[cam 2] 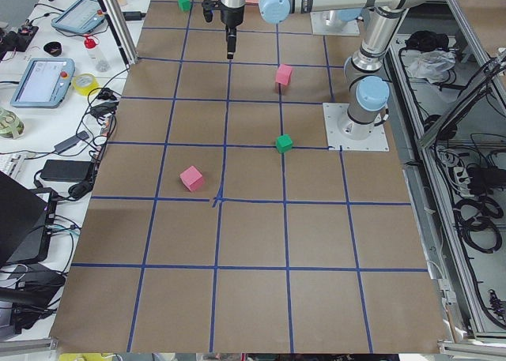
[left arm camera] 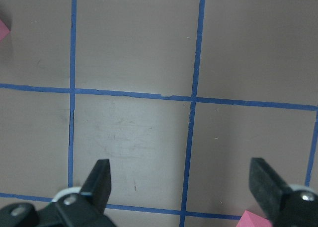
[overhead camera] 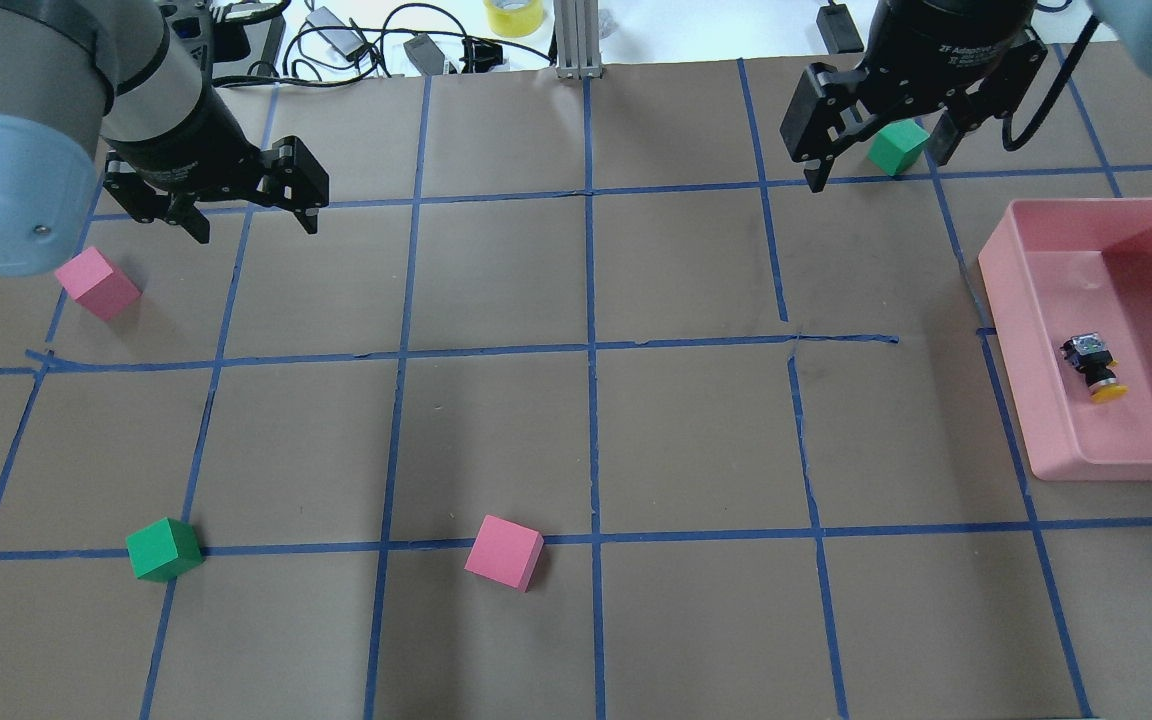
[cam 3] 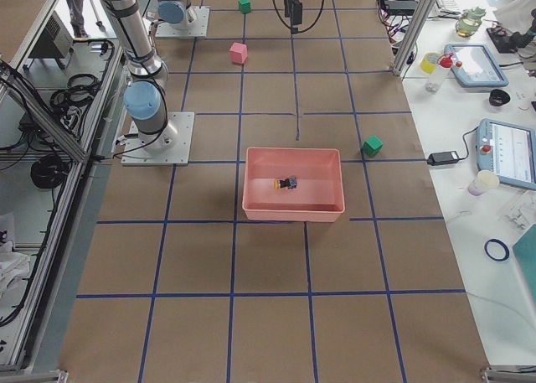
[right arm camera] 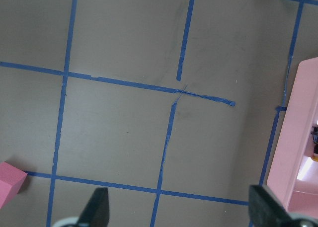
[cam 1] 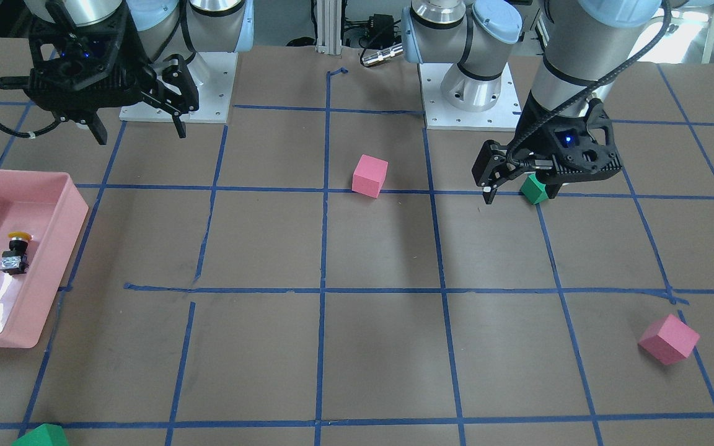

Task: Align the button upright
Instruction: 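Move the right gripper over the pink box toward the black button switch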

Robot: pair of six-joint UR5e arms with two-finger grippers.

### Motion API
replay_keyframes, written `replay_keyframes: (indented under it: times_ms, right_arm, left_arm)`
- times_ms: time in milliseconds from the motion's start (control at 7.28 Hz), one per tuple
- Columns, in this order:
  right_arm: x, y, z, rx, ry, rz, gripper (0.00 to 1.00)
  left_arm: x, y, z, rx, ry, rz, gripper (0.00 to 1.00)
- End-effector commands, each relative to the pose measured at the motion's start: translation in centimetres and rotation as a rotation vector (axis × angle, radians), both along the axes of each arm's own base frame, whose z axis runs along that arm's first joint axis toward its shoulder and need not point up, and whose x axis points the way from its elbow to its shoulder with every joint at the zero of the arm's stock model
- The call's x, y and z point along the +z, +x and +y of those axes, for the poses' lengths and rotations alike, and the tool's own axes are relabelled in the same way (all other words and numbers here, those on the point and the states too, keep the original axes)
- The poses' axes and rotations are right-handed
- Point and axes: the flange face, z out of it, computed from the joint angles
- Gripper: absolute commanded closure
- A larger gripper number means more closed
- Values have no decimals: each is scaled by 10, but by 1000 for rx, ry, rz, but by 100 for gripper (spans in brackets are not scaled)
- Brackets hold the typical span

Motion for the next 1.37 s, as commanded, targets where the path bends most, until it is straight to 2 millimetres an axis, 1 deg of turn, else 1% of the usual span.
replay_keyframes:
  times_ms: [0, 275, 412, 549, 687, 824, 962, 1099, 1236]
  right_arm:
    - [-2, -1, 0, -1, 9, 2, 0]
    - [-5, -5, -2, -7, 9, 1, 0]
    - [-3, -12, -5, -11, -1, 2, 0]
    - [-5, -26, -8, -51, 11, 3, 0]
    - [-7, -47, -16, -86, 11, 3, 0]
    - [-9, -73, -24, -126, 16, 0, 0]
    - [-10, -101, -28, -172, 19, 1, 0]
    - [-17, -135, -36, -215, 32, 17, 0]
    - [-24, -165, -40, -247, 49, 17, 0]
  left_arm:
    - [-5, 4, 0, 9, 10, 1, 0]
    - [-3, 7, -1, 12, 6, -1, 0]
    - [-6, 9, -1, 16, 13, -1, 0]
    - [-3, 12, -2, 18, 6, -5, 0]
    - [-6, 12, -2, 19, 12, -6, 0]
    - [-5, 11, -5, 17, 10, 8, 0]
    - [-3, 11, -5, 18, 7, 3, 0]
    - [-4, 11, -5, 19, 9, 9, 0]
    - [2, 11, -2, 19, 1, 0, 0]
